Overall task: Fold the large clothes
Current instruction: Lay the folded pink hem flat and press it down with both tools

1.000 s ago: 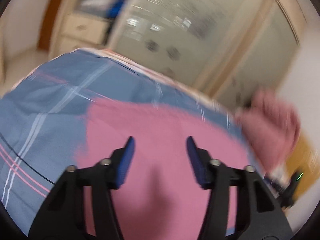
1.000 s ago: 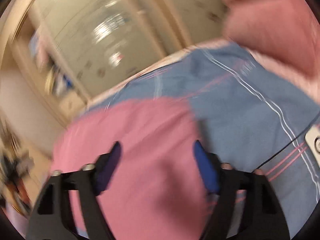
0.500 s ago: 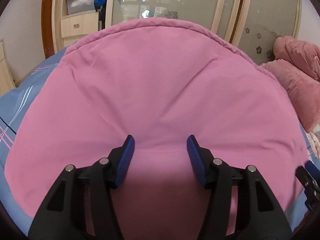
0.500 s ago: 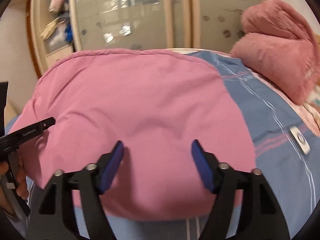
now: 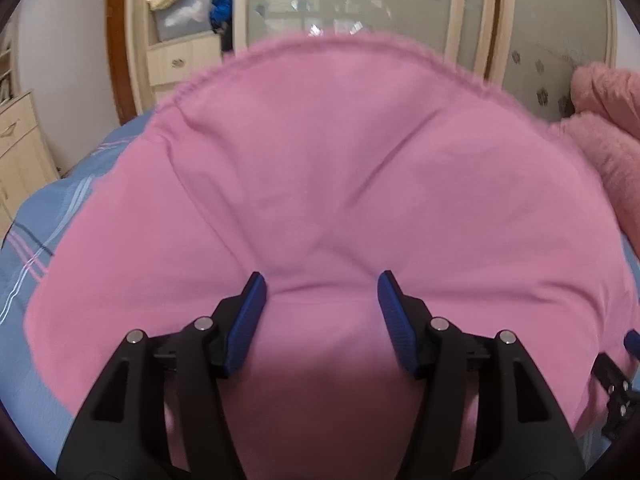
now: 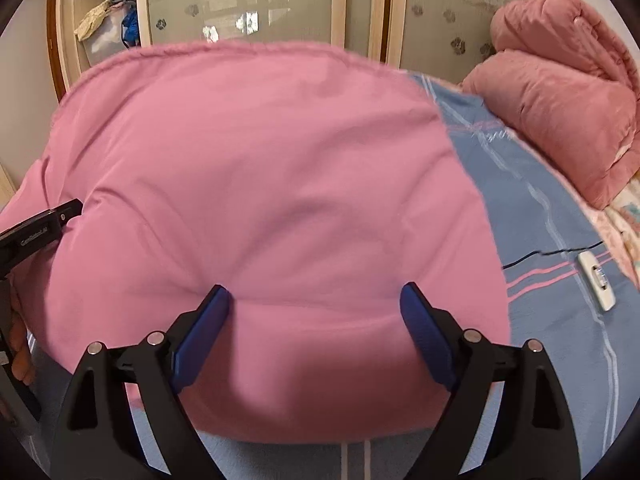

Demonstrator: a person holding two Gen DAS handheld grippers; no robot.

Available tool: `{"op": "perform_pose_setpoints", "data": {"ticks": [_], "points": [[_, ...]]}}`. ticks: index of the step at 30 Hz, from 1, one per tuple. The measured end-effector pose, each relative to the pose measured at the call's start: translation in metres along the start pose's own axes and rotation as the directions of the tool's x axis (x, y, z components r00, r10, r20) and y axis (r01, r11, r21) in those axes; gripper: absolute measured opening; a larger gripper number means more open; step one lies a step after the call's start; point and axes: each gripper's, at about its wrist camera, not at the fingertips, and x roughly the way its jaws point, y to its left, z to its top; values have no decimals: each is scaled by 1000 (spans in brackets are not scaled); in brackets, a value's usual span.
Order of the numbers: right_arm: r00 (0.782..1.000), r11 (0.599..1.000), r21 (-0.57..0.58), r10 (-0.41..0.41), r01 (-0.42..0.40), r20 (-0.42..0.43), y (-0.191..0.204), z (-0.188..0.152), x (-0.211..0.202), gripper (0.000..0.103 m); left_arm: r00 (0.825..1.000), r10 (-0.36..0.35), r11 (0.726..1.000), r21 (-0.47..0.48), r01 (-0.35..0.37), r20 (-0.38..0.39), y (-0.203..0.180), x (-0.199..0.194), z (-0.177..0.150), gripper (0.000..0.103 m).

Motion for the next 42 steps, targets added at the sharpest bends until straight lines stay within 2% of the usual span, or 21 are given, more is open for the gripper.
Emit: {"op": "perform_pose_setpoints", "data": {"ticks": [1, 3, 6, 9, 11, 12, 14, 15, 16, 19, 23, 29, 31, 32, 33, 35, 36, 38, 40, 42], "points": [[999, 1000, -13, 9, -8, 36, 3, 0, -11, 88, 999, -16, 1000, -16, 16, 34, 0, -10, -3, 76], [991, 999, -49, 13, -6, 132, 12, -2, -35, 89, 993, -69, 997, -37, 73, 92, 1, -31, -9, 86], [981, 997, -75, 2, 13, 194, 23, -4, -46, 89, 987, -95, 995, -30, 100, 128, 1, -53, -17, 87], [995, 1000, -22, 24, -22, 95, 19, -4, -20, 89, 991, -85, 996, -10, 87, 100, 7, -54, -21, 91], [1000, 1000, 21, 10, -10, 1, 7, -5, 7, 91, 999, -7, 1000, 11, 7, 49, 12, -42, -23, 93], [998, 999, 45, 26, -24, -52, 2, -6, 20, 97, 1000, 1, 1000, 4, -1, -2, 18, -29, -24, 98], [992, 995, 79, 76, -68, -100, -6, -5, 30, 99, 995, -65, 995, -86, 58, -80, 35, -12, -27, 98], [991, 995, 77, 77, -69, -108, -7, -3, 31, 100, 992, -88, 990, -121, 76, -95, 38, -8, -27, 98], [991, 995, 72, 73, -65, -113, -6, -2, 31, 100, 990, -97, 987, -140, 82, -103, 41, -5, -27, 99], [992, 997, 60, 57, -50, -116, -3, -3, 34, 102, 993, -64, 992, -117, 52, -104, 35, 0, -29, 99], [991, 996, 63, 62, -55, -116, -4, -4, 31, 102, 990, -102, 986, -144, 88, -95, 42, 7, -32, 99], [994, 998, 54, 45, -40, -99, -2, -3, 28, 102, 990, -114, 985, -141, 102, -77, 45, 10, -33, 99], [998, 997, 73, 30, -26, -59, -2, -2, 15, 102, 995, -94, 984, -152, 89, -29, 41, -8, -41, 97], [999, 996, 83, 29, -25, -40, -4, -1, 9, 102, 999, -51, 986, -157, 52, 7, 38, -21, -42, 95], [1000, 995, 93, 24, -23, -4, -5, 1, 1, 102, 999, -38, 986, -162, 42, 29, 36, -29, -40, 92], [998, 995, 99, -3, -2, 55, -8, 3, -8, 102, 996, -71, 986, -149, 79, 60, 28, -42, -41, 92], [998, 994, 104, -20, 14, 59, -10, 5, -7, 102, 995, -77, 988, -126, 84, 62, 22, -45, -40, 92], [1000, 992, 122, -16, 13, 24, -14, 5, 2, 102, 996, -78, 995, -50, 81, 49, 9, -43, -40, 93], [999, 991, 131, 12, -6, -42, -19, 3, 19, 102, 998, -69, 998, -6, 69, 5, 0, -31, -41, 97], [998, 995, 100, 2, 4, -59, -14, 1, 25, 102, 993, -94, 995, -37, 91, -71, 3, -11, -44, 99]]}}
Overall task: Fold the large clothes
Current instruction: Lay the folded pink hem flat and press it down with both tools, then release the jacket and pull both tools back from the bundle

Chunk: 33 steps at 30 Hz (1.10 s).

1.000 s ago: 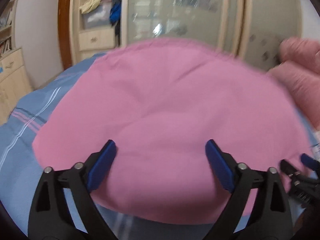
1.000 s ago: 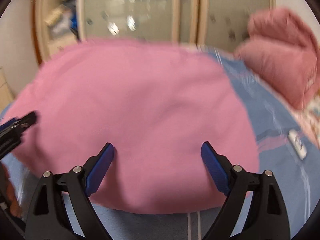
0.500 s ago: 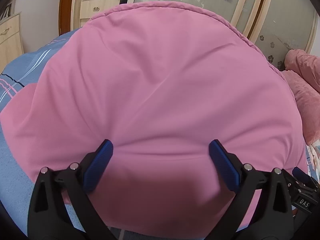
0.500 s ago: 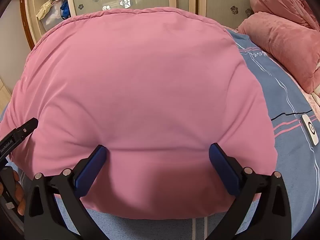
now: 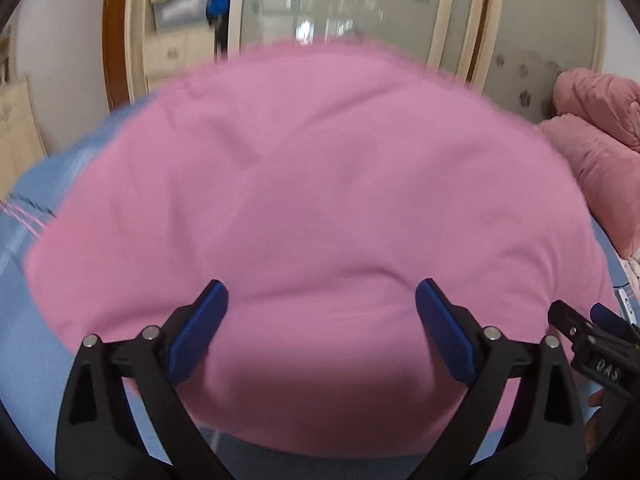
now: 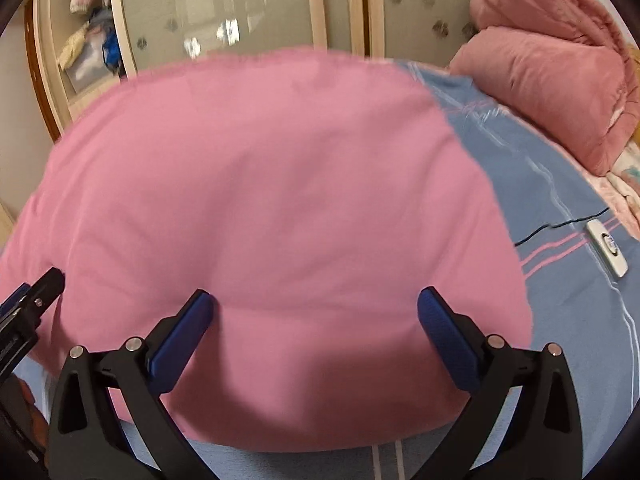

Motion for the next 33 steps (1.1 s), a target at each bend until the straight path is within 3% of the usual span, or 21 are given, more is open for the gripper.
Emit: {"op": "perform_pose_setpoints", "data": {"ticks": [3, 18, 29, 33], "points": [[1000, 1000, -7, 2, -2, -13, 2, 2, 4, 102, 998, -45, 998, -42, 43, -44, 10, 14, 2, 101], [998, 999, -37, 1, -4, -69, 6, 5, 13, 102, 999, -19, 1000, 6, 19, -47, 6, 20, -1, 101], [998, 999, -43, -3, 0, -64, 7, 5, 11, 102, 1000, -13, 1000, 2, 13, -2, 8, 12, -3, 101], [999, 999, -49, 2, -4, -48, 7, 6, 8, 102, 993, -7, 1000, 30, 3, 118, -1, -24, 4, 100]]}}
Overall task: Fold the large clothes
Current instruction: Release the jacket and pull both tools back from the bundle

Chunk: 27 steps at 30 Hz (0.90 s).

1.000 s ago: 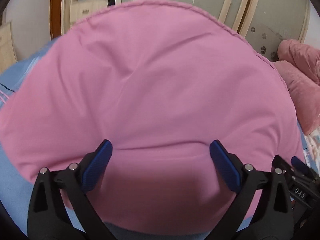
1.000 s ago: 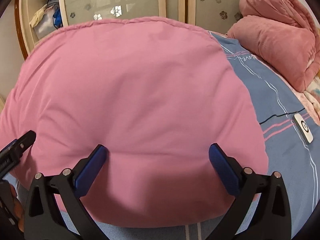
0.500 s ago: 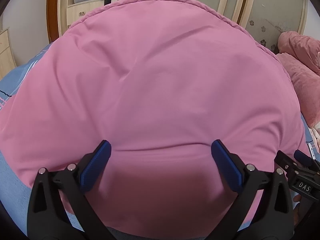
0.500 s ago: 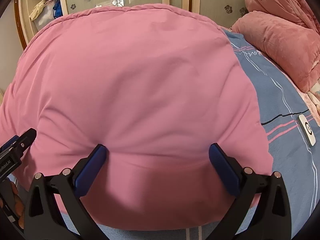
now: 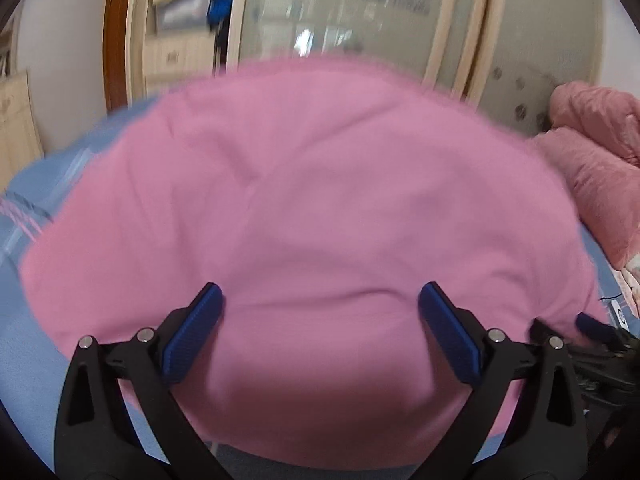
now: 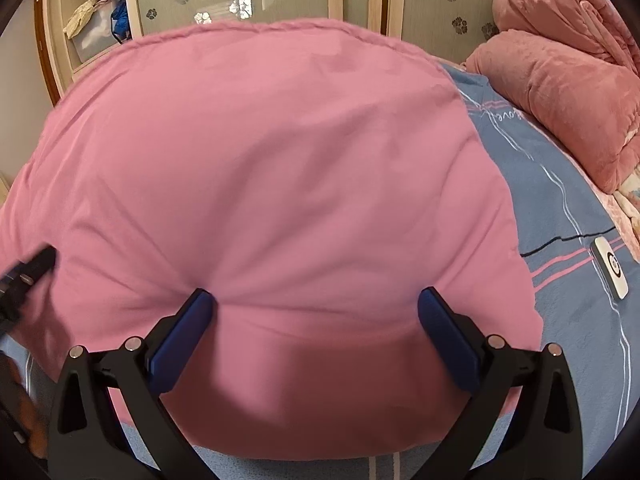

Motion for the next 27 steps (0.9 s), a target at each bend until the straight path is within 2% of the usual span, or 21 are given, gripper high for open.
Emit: {"op": "perform_pose_setpoints", "data": {"ticks": [1, 3, 4, 8, 10, 11, 12, 15, 17, 19, 21, 23, 25, 27], "points": [[1000, 1000, 2, 0, 0, 0, 0, 0, 0, 102, 1000, 6, 1000, 28, -6, 8, -5, -3, 0, 100], [1000, 1000, 1, -4, 4, -1, 0, 1, -1, 102, 998, 4, 998, 59, -1, -57, -10, 9, -2, 101], [1000, 1000, -1, -6, 6, -2, 0, 1, 0, 102, 996, 9, 998, 56, -4, -93, -7, 21, -6, 101], [1000, 1000, -10, -28, 28, 6, 6, -2, -3, 102, 993, -30, 1000, 3, 31, -115, 2, 34, -6, 101], [998, 999, 20, -47, 46, 46, 7, 0, -14, 102, 993, -8, 1000, 14, 9, -116, -2, 25, -2, 101], [993, 998, 33, -64, 61, 104, 11, 1, -29, 102, 994, 0, 1000, 18, 2, -113, -4, 20, -1, 101], [986, 997, 32, -76, 72, 150, 16, 3, -41, 102, 994, 5, 1000, 22, -2, -109, -6, 12, 1, 101], [943, 994, 20, -109, 108, 316, 41, 3, -98, 102, 997, 46, 998, 45, -43, -62, -5, -22, 1, 101], [913, 996, 5, -89, 94, 398, 58, -1, -137, 102, 993, 117, 990, 83, -116, -9, -2, -51, -2, 101], [899, 998, -15, -52, 65, 434, 70, -5, -161, 102, 977, 206, 969, 132, -211, 49, 0, -88, -10, 101], [914, 999, -29, -3, 16, 405, 83, -9, -180, 102, 967, 236, 958, 144, -248, 94, 4, -116, -16, 101], [926, 998, -41, 50, -37, 373, 94, -16, -196, 102, 968, 226, 960, 146, -240, 108, 7, -143, -20, 101], [922, 997, -66, 50, -27, 385, 103, -25, -211, 102, 977, 188, 968, 150, -201, 99, 8, -161, -22, 101], [912, 994, -104, 23, 22, 409, 115, -38, -226, 102, 982, 154, 973, 157, -171, 111, 7, -179, -22, 101]]}}
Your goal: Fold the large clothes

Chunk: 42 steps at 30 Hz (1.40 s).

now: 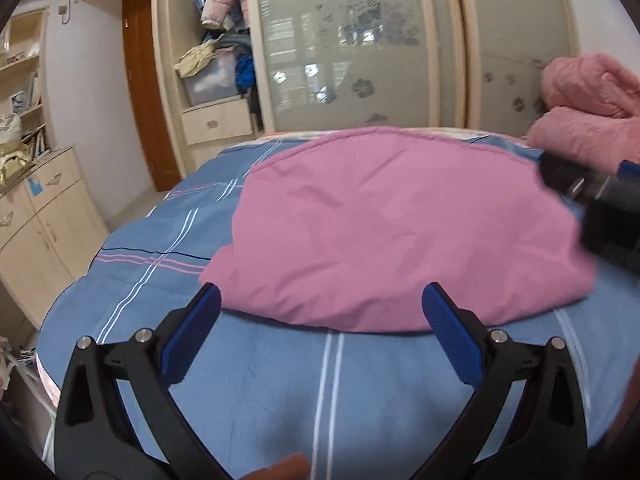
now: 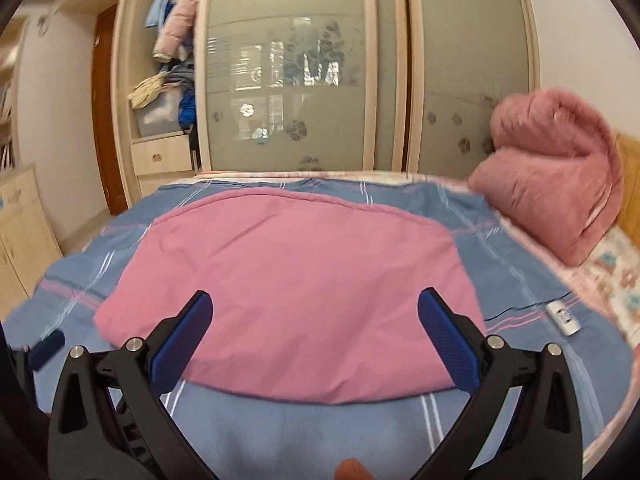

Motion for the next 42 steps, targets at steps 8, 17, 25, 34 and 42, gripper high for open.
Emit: {"op": "perform_pose_setpoints", "data": {"ticks": [8, 17, 25, 34, 42], "points": [[999, 998, 67, -8, 5, 41, -13, -11, -50, 102, 998, -59, 998, -35, 60, 34, -1, -30, -3, 101], [1000, 995, 96, -4, 6, -29, -29, -15, -41, 102, 991, -117, 992, -37, 119, 60, -19, -41, -1, 101], [1000, 997, 77, 3, -1, -26, -29, -14, -48, 102, 992, -120, 992, -22, 121, 47, -30, -43, -2, 101], [1000, 995, 100, 4, -2, -12, -34, -13, -57, 102, 990, -131, 991, -23, 133, 48, -29, -48, 0, 101], [1000, 995, 101, 9, -8, -3, -36, -14, -62, 102, 990, -135, 991, -12, 136, 47, -31, -51, 1, 101]]}}
